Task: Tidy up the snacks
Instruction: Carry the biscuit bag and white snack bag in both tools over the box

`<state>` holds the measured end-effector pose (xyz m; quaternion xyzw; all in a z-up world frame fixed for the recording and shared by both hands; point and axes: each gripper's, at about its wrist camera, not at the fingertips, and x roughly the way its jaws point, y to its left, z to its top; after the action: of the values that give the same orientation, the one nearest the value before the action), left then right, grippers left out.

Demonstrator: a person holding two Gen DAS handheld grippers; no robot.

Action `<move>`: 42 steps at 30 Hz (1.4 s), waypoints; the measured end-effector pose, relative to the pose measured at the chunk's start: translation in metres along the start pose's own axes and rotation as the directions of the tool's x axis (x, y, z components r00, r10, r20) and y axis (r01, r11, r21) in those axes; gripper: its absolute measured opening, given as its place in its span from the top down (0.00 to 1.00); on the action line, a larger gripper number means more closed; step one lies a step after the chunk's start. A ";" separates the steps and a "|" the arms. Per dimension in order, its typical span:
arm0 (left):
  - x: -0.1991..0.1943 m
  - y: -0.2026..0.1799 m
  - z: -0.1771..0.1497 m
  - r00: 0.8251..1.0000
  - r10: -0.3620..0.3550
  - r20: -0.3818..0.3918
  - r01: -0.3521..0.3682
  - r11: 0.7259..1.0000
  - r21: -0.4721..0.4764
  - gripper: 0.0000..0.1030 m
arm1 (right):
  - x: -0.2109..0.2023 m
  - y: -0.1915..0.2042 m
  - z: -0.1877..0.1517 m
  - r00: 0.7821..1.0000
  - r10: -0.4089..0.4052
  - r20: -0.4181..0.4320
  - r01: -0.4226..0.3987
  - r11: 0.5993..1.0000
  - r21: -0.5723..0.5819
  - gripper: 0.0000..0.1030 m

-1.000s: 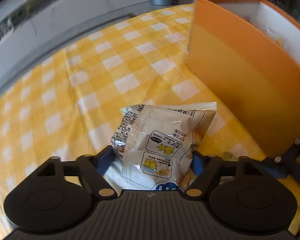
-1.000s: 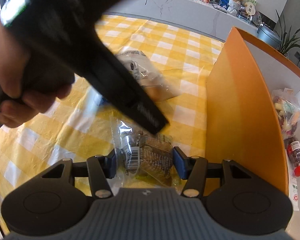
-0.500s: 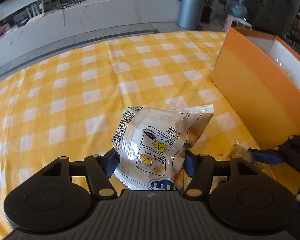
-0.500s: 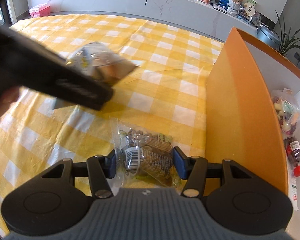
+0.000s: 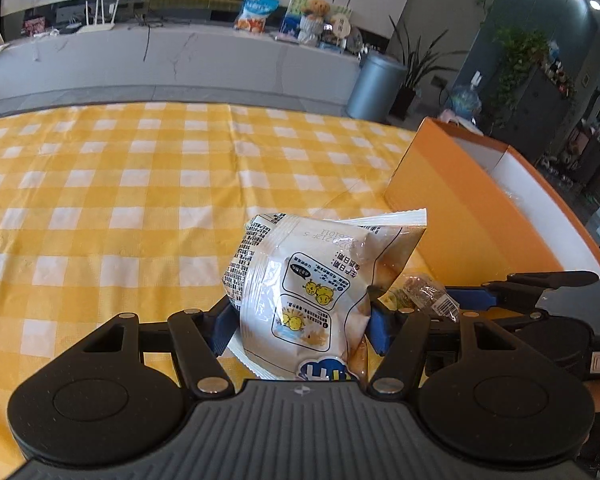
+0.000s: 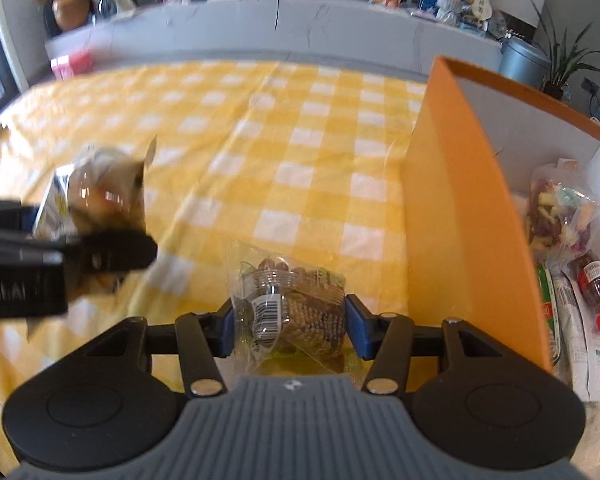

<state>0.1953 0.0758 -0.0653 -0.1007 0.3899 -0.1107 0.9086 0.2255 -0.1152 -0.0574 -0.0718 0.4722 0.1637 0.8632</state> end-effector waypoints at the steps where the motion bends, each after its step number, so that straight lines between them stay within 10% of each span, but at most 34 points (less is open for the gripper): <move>1: -0.003 -0.001 -0.001 1.000 -0.002 0.018 0.002 1.000 -0.001 0.29 | -0.003 -0.001 0.001 1.000 0.010 0.013 -0.010 1.000 0.012 0.49; 24: -0.041 -0.015 -0.006 0.981 0.045 0.190 -0.036 0.998 -0.051 0.29 | -0.045 -0.004 0.016 0.976 -0.006 0.218 -0.007 0.998 0.058 0.49; 33: -0.067 -0.046 0.018 0.966 0.035 0.258 -0.037 0.999 0.003 0.29 | -0.110 -0.040 0.025 0.926 0.055 0.374 -0.122 0.980 0.157 0.49; 42: -0.068 -0.083 0.034 0.957 -0.038 0.286 0.022 0.998 0.058 0.29 | -0.130 -0.136 0.007 0.913 -0.160 0.376 0.019 0.936 0.352 0.49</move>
<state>0.1647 0.0193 0.0268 -0.0968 0.2491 -0.1192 0.9562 0.2136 -0.2683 0.0513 0.0915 0.3039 0.0505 0.9470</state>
